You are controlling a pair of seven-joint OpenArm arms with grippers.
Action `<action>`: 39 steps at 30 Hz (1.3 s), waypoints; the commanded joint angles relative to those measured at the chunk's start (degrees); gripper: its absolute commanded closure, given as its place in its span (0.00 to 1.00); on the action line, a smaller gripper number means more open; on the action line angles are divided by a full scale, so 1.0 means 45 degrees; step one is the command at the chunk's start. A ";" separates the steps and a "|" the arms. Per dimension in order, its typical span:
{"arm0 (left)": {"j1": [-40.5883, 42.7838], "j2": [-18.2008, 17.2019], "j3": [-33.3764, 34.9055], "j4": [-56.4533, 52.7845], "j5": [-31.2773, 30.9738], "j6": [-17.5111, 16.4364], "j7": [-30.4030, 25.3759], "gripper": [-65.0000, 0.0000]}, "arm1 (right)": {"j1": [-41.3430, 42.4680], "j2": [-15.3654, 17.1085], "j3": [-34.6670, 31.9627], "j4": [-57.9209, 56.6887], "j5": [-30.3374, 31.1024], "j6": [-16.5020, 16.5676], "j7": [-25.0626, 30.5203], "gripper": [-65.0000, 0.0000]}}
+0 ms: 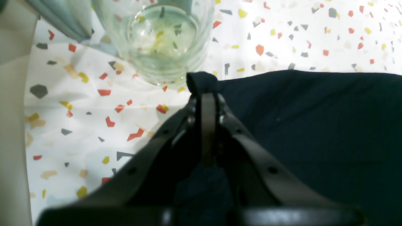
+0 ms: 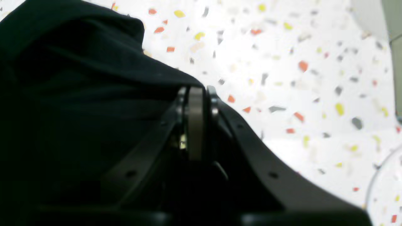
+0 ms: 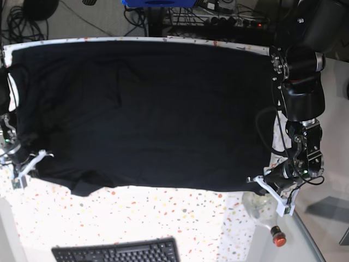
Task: Layout the t-shirt on the table in an organized manner, then fold the t-shirt properly
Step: 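Fold the hem with both grippers toward the collar edge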
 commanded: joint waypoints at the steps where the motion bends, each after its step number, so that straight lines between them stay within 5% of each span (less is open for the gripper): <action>1: -0.0301 -0.0120 -0.0028 0.0207 -0.0142 -0.0070 -0.0226 1.00 | 0.0392 0.0280 -0.0029 0.0064 0.0121 -0.0045 0.0346 1.00; 10: 0.0480 -0.0061 -0.0008 0.0382 -0.0220 -0.0070 -0.0148 1.00 | -0.0037 0.0260 -0.0107 0.0220 0.0121 -0.0045 0.0346 1.00; 19: 0.2727 -0.0159 -0.0067 0.3039 -0.0220 -0.0090 0.0458 1.00 | -0.1424 0.0553 0.0049 0.1510 0.0238 -0.0065 0.0151 1.00; 26: 0.3762 -0.0335 -0.0145 0.5403 -0.0240 -0.0090 0.2236 1.00 | -0.2772 0.0495 0.3057 0.4147 0.0180 -0.0065 -0.2311 1.00; 39: 0.5482 -0.0569 -0.0184 0.6145 -0.0240 -0.0109 0.2470 1.00 | -0.4921 0.0280 0.5871 0.8191 0.0219 -0.0065 -0.6257 1.00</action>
